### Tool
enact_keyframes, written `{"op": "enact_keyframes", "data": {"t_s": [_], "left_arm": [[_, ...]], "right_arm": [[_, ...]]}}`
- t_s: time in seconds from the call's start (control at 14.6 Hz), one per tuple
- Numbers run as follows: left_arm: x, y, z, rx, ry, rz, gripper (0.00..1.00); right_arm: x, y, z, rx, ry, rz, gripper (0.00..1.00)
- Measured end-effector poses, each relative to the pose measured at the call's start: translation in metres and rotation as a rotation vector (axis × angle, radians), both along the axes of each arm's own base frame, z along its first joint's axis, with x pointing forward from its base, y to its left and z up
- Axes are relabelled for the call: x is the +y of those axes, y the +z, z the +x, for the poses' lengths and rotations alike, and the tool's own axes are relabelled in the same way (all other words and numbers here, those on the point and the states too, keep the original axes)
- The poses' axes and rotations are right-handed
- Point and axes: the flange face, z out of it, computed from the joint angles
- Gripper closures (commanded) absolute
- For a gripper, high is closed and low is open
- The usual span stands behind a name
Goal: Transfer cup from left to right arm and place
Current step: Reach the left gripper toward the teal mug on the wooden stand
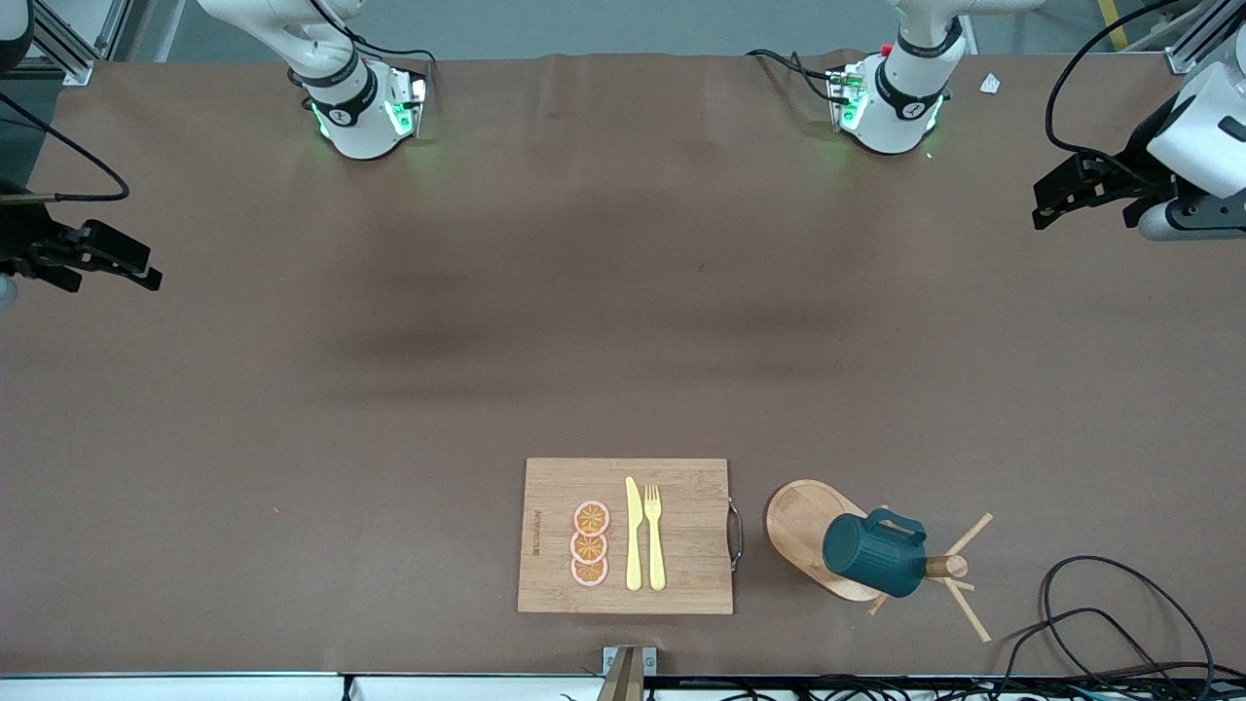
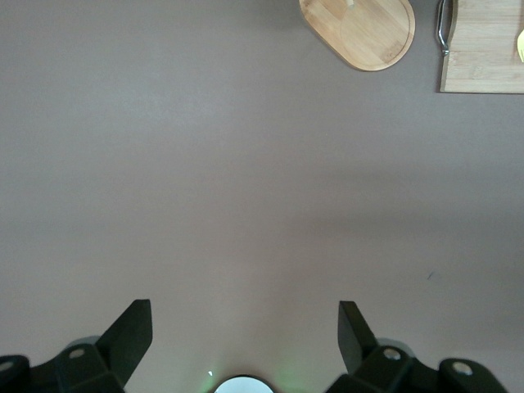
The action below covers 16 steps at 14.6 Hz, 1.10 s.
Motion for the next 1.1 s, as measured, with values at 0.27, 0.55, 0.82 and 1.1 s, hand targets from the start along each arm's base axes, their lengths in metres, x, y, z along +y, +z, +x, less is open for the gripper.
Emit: {"op": "enact_keyframes", "data": {"t_s": [0.27,0.55,0.82,1.1], "left_arm": [[-0.005,-0.005,0.006,0.012,0.0,-0.046,0.0],[-0.007,-0.012,0.033,-0.025,0.056,-0.117,0.0],[-0.007,-0.053,0.075,-0.036,0.329,-0.267,0.0],[-0.016,-0.089,0.106,-0.063,0.608,-0.325,0.0]], "right_arm": [[0.0,0.0,0.0,0.0,0.0,0.0,0.0],[-0.003,0.0,0.0,0.0,-0.005,0.0,0.0],[-0.007,0.0,0.0,0.001,-0.007,-0.025,0.0],[-0.011,0.0,-0.001,0.003,-0.008,-0.051,0.0]]}}
